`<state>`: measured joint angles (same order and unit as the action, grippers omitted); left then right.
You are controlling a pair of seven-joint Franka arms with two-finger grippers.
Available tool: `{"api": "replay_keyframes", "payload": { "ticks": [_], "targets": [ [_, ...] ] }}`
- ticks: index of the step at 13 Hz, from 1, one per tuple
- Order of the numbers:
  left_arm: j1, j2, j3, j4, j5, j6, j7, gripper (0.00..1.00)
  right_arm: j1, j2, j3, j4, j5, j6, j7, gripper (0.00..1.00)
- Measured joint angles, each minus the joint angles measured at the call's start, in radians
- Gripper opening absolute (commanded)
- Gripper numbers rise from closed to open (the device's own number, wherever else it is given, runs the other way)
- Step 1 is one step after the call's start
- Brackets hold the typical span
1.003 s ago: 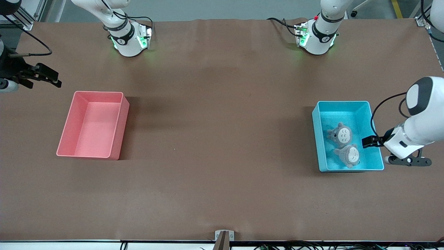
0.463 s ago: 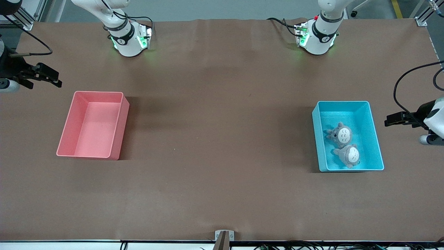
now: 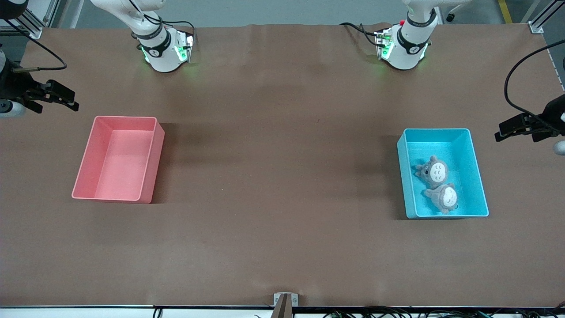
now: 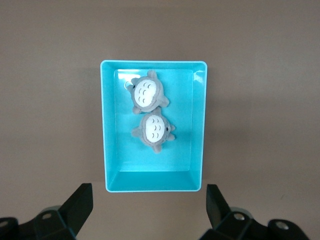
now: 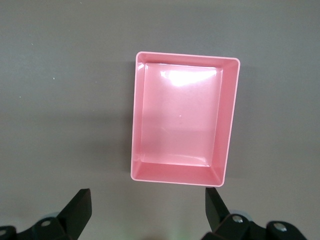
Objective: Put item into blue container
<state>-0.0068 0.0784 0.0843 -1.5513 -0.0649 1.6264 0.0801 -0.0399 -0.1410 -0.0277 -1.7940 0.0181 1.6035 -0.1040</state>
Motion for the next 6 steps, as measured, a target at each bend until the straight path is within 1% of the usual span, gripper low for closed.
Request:
{"api": "replay_keyframes", "payload": {
  "ticks": [1,2,6],
  "targets": [
    [-0.017,-0.012,0.022,0.001,-0.001,0.0,0.0,1.0,0.0,0.0,0.0,0.0,0.0,0.0,0.0,1.0],
    [-0.021,-0.021,0.03,0.002,-0.001,0.0,0.0,1.0,0.0,0.0,0.0,0.0,0.0,0.0,-0.001,1.0],
    [-0.021,-0.052,0.031,0.013,-0.003,0.001,-0.004,1.0,0.0,0.0,0.0,0.0,0.0,0.0,-0.001,1.0]
  ]
}}
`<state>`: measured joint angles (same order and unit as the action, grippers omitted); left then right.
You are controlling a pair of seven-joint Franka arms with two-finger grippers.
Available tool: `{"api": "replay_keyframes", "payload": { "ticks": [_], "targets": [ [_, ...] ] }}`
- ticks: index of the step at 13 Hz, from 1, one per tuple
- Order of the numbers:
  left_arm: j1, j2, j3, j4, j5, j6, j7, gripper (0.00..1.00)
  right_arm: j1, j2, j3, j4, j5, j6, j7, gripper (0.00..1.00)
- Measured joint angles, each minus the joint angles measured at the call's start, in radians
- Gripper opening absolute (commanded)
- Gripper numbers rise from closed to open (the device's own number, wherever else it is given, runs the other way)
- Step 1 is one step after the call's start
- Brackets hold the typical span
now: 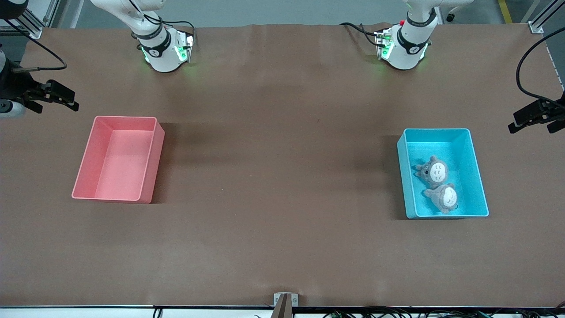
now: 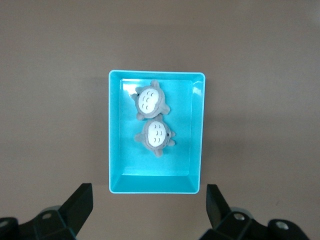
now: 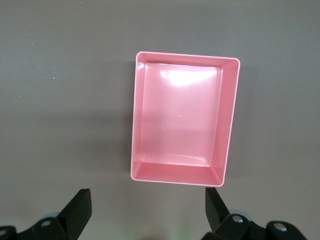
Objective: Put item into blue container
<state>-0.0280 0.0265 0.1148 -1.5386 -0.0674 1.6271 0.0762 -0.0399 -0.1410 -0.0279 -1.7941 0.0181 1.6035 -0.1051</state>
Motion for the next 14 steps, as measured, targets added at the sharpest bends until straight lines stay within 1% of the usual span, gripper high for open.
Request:
{"api": "replay_keyframes", "payload": {
  "ticks": [5,7,11,14],
  "targets": [
    [-0.006,-0.083,-0.015,0.008,0.0,-0.008,-0.002,1.0,0.0,0.0,0.0,0.0,0.0,0.0,-0.001,1.0],
    [-0.009,-0.089,-0.032,0.016,0.0,-0.012,-0.004,1.0,0.0,0.0,0.0,0.0,0.0,0.0,-0.001,1.0],
    [-0.012,-0.081,-0.068,0.017,0.0,-0.014,-0.067,1.0,0.0,0.0,0.0,0.0,0.0,0.0,-0.001,1.0],
    [-0.012,-0.073,-0.071,0.016,0.0,-0.016,-0.075,1.0,0.0,0.0,0.0,0.0,0.0,0.0,-0.001,1.0]
  ]
}}
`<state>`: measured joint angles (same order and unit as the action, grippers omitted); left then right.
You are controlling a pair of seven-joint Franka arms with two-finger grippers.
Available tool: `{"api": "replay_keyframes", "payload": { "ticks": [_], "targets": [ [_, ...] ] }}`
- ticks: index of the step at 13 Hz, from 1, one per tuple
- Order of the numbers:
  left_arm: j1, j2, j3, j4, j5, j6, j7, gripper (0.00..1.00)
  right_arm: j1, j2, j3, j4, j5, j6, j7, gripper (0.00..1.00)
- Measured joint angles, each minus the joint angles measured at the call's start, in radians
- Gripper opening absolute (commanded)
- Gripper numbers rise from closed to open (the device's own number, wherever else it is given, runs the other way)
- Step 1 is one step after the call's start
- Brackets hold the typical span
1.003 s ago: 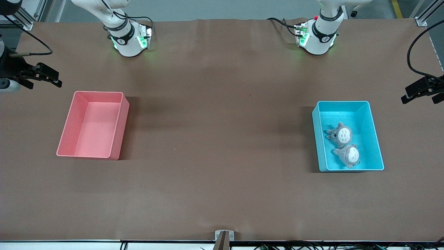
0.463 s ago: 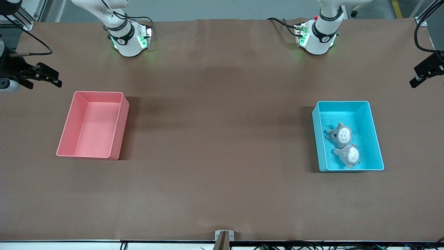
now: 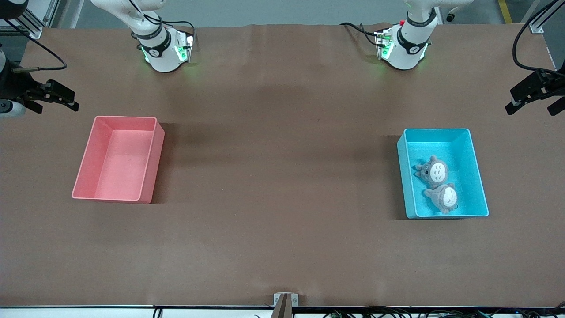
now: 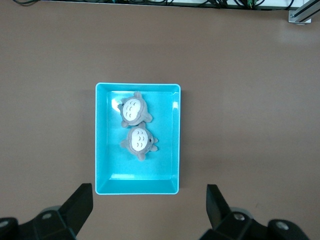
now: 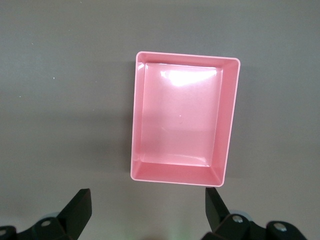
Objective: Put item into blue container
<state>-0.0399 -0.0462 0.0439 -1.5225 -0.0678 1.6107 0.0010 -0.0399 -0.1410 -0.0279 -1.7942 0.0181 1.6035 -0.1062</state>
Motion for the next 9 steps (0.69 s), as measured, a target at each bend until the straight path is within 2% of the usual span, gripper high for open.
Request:
{"api": "replay_keyframes", "payload": {
  "ticks": [9],
  "targets": [
    [0.0,0.014,0.0,0.0,0.016,0.0,0.001,1.0,0.0,0.0,0.0,0.0,0.0,0.0,0.0,1.0]
  ]
}}
